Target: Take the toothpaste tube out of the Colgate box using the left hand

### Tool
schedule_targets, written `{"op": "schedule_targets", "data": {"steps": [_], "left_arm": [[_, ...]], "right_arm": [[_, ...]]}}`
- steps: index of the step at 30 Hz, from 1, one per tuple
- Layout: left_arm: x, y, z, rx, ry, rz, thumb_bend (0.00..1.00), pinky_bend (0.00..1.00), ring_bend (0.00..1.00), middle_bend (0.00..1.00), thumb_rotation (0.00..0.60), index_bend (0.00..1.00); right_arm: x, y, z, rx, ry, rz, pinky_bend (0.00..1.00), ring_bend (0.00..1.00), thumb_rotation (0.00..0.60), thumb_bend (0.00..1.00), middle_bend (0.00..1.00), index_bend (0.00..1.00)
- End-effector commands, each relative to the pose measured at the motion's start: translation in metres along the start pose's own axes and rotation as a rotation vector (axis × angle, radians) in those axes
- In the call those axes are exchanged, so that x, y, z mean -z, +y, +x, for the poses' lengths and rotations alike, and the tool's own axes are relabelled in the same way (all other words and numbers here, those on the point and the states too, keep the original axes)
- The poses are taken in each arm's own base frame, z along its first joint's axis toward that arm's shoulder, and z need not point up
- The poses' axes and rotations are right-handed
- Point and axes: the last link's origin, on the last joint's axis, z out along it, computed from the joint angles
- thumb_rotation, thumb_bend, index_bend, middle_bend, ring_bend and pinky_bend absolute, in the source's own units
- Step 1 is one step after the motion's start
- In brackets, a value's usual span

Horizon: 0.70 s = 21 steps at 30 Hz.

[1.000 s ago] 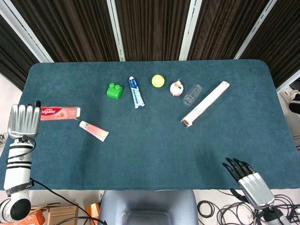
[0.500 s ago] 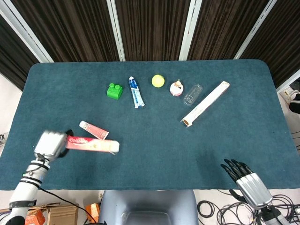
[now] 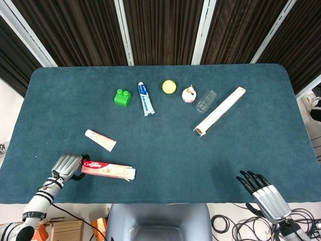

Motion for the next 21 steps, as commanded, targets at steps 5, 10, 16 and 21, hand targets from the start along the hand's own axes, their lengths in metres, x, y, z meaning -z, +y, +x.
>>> {"op": "schedule_targets", "data": {"steps": [5,10,16,21], "left_arm": [[0.009,-0.011,0.001,-0.075,0.025,-0.006,0.29,0.81,0.27,0.02,0.600,0.01],[0.021,-0.017,0.005,-0.134,0.093,0.009,0.29,0.49,0.12,0.00,0.600,0.00],[0.078,-0.022,0.007,-0.169,0.325,0.056,0.28,0.36,0.08,0.00,0.600,0.01],[0.124,-0.031,-0.020,-0.041,0.343,0.078,0.28,0.32,0.07,0.00,0.600,0.04]], "right_arm": [[-0.001,-0.001,-0.001,0.005,-0.008,0.001,0.21,0.08,0.600,0.20,0.07,0.15],[-0.001,-0.001,0.000,0.002,0.002,-0.004,0.21,0.08,0.600,0.20,0.07,0.14],[0.002,0.000,0.005,-0.025,0.071,-0.029,0.21,0.08,0.600,0.20,0.07,0.11],[0.003,0.001,0.008,-0.044,0.149,-0.057,0.20,0.04,0.600,0.20,0.06,0.02]]}}
